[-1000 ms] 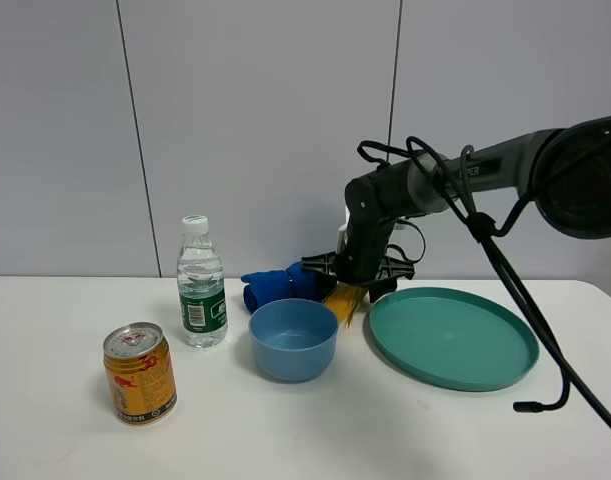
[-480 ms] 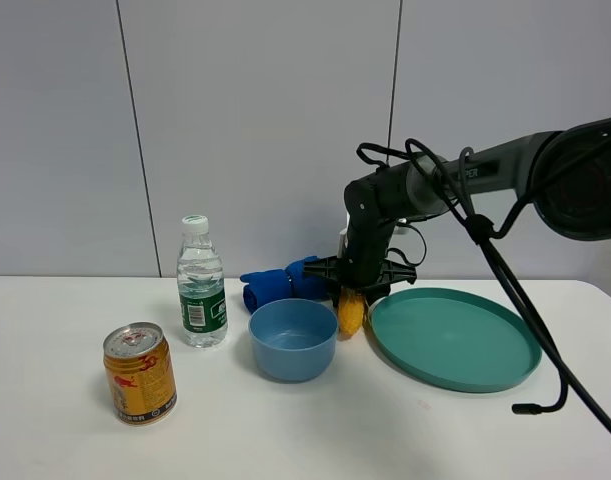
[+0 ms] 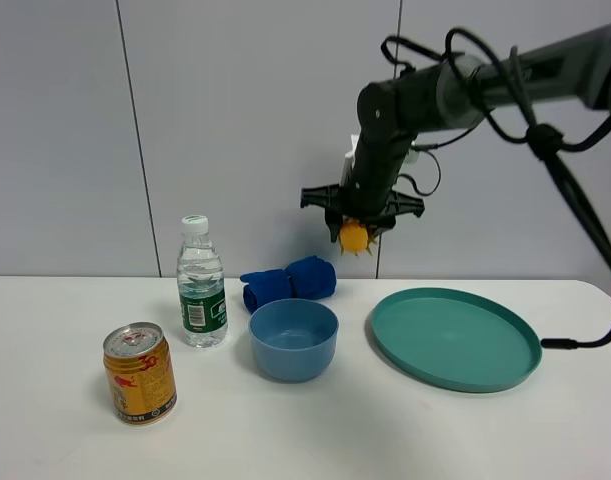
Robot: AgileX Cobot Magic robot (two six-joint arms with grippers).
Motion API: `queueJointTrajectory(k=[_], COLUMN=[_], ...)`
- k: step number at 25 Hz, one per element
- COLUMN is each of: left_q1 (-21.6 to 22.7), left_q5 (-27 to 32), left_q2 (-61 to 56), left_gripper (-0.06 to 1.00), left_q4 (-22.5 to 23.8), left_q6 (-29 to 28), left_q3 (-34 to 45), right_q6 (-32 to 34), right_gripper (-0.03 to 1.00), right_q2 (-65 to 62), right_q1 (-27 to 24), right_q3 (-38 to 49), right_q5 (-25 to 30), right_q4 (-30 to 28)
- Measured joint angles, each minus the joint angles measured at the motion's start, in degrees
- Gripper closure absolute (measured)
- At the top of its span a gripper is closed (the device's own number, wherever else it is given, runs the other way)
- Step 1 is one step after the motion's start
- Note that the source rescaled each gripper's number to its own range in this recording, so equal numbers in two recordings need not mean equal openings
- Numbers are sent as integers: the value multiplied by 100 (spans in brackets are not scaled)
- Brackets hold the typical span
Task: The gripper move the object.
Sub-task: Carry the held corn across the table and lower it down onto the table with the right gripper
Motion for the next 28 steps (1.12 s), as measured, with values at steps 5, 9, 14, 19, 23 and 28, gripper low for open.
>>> queueJointTrajectory(k=[5,9,14,19,23,28], left_q1=[0,0,0,0,0,0], left_q5=[0,0,0,0,0,0], left_q2=[0,0,0,0,0,0], left_gripper=[-6,-6,-6,-6,-6,-6], left_q4=[0,0,0,0,0,0], left_q6=[-5,-5,-5,-5,-5,-5], left_q3=[0,0,0,0,0,0], right_q6=[-1177,-1843,-3579,-5669,-6510,-6630], right_gripper=[97,97,97,97,97,97], right_q2=[-986,-1401,-1976,-2199,-2207,-2207], right_q1=[132,266,619,923,1210,1640], right_q3=[0,-5,-5,-5,15,50], right_q5=[277,690,1643,2416,2531,2546], right_q4=[463,777,1660,2102,2067,1865])
